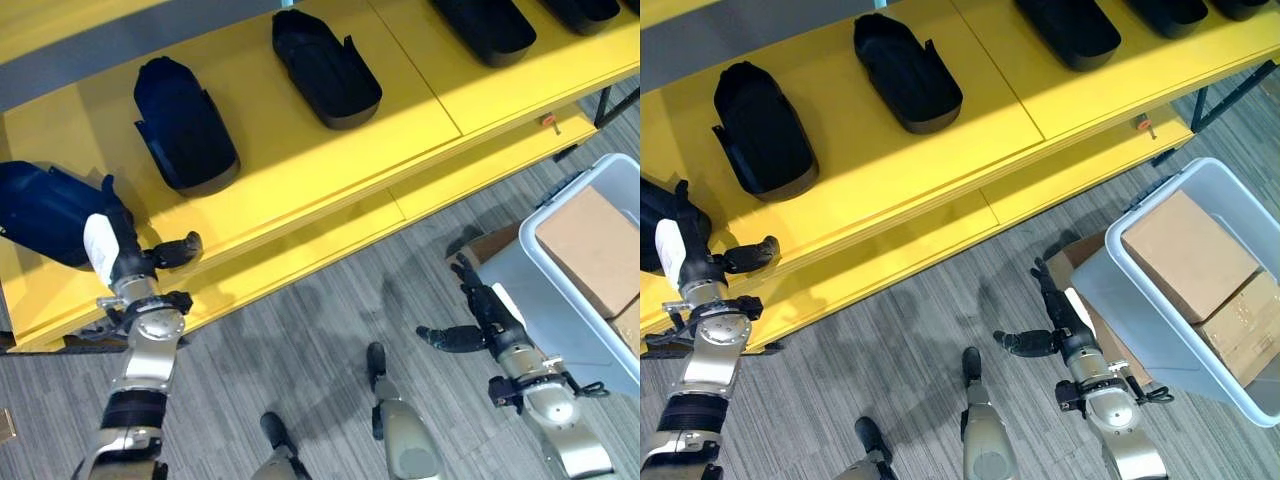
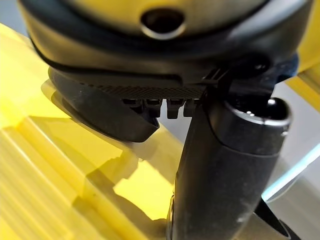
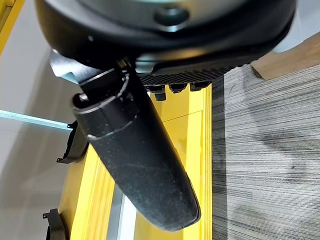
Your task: Move parts from the plastic box to the shelf.
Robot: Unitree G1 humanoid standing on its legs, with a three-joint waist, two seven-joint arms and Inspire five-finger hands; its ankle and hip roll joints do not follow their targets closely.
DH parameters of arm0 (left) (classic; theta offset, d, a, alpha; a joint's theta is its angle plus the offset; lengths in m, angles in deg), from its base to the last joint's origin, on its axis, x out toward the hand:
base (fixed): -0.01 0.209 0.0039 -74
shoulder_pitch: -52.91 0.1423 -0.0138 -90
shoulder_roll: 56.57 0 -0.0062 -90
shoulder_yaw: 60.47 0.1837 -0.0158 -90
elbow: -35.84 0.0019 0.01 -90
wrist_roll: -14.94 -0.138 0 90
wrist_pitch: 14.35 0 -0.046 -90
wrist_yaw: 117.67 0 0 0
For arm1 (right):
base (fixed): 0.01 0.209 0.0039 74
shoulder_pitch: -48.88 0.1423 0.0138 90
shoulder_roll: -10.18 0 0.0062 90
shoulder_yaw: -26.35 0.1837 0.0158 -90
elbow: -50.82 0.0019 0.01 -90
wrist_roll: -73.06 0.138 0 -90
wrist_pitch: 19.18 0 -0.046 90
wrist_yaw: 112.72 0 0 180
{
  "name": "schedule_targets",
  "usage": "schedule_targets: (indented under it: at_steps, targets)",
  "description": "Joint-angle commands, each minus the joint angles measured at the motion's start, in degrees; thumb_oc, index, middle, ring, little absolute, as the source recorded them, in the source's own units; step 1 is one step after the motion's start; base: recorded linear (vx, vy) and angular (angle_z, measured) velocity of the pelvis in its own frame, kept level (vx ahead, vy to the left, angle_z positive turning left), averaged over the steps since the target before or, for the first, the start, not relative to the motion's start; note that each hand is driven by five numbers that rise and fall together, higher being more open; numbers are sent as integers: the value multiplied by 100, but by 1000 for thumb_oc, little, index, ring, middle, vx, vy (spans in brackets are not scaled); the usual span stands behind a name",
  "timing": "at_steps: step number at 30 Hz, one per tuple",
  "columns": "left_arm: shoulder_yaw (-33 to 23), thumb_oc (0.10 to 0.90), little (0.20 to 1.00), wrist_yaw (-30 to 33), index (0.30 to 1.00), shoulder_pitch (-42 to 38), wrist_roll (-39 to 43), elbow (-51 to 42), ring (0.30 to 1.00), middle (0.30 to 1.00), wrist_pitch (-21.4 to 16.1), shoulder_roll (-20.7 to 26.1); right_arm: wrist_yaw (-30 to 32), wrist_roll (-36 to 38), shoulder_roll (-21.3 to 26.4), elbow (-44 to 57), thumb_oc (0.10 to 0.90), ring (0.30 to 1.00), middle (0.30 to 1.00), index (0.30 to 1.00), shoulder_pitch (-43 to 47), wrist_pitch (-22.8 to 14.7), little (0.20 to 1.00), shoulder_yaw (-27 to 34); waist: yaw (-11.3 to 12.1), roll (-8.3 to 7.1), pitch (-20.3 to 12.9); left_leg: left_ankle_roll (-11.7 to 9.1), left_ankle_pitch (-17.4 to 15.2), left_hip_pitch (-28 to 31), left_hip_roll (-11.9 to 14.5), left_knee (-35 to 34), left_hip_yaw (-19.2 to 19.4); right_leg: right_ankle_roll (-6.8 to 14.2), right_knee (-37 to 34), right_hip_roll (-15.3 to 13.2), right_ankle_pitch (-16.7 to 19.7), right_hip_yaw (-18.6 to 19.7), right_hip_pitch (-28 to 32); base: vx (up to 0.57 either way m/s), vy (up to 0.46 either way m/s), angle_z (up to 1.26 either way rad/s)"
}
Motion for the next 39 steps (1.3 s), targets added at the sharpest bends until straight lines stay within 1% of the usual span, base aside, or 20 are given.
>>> schedule_targets:
  at_steps: [1, 3, 6, 7, 12, 23, 32, 39]
  targets:
    - [-342, 900, 1000, -163, 1000, 2, -561, 371, 1000, 1000, -4, 737, 14, 123, -87, 706, 900, 1000, 1000, 1000, 221, -505, 1000, 508, 75, -353, 41, 235, -370, 114, -144, 244, -301, 563, 60, -586, -578, -292, 611, 0, 0, 0]
    - [-330, 900, 1000, -384, 1000, 333, -896, 104, 1000, 1000, -219, 943, -30, 121, -92, 660, 900, 1000, 1000, 1000, 229, -564, 1000, 571, 116, -321, 44, 235, -378, 129, -158, 238, -314, 567, 61, -606, -581, -314, 644, 0, 0, 0]
    - [-335, 900, 1000, -441, 1000, 462, -982, 4, 1000, 1000, -296, 993, -45, 148, -91, 647, 900, 1000, 1000, 1000, 236, -607, 1000, 594, 124, -310, 53, 235, -380, 122, -168, 242, -315, 568, 62, -612, -578, -322, 646, 0, 0, 0]
    - [-346, 900, 1000, -457, 1000, 650, -1067, -99, 1000, 1000, -427, 1037, -32, 179, -84, 618, 900, 1000, 1000, 1000, 244, -665, 1000, 632, 143, -289, 66, 235, -376, 118, -174, 240, -330, 580, 60, -625, -573, -355, 662, 0, 0, 0]
    - [-347, 900, 1000, -504, 1000, 951, -1228, -307, 1000, 1000, -581, 1065, -19, 195, -64, 568, 900, 1000, 1000, 1000, 271, -741, 1000, 661, 198, -271, 95, 240, -382, 105, -184, 251, -356, 587, 64, -650, -563, -378, 674, 0, 0, 0]
    - [-463, 900, 1000, -455, 1000, 1279, -1257, -227, 1000, 1000, -658, 1014, 44, 191, -36, 503, 900, 1000, 1000, 1000, 314, -844, 1000, 694, 272, -257, 107, 247, -362, 72, -183, 261, -396, 594, 58, -669, -552, -409, 681, 0, 0, 0]
    - [-497, 900, 1000, -368, 1000, 1344, -1429, -154, 1000, 1000, -666, 1140, 101, 165, 16, 469, 900, 1000, 1000, 1000, 369, -919, 1000, 685, 312, -240, 104, 242, -366, 70, -183, 263, -406, 601, 53, -684, -548, -436, 703, 0, 0, 0]
    - [-615, 900, 1000, -396, 1000, 1618, -1589, -279, 1000, 1000, -701, 1191, 148, 151, 25, 458, 900, 1000, 1000, 1000, 396, -947, 1000, 732, 362, -193, 73, 255, -368, 93, -205, 242, -409, 607, 49, -696, -549, -459, 728, 0, 0, 0]
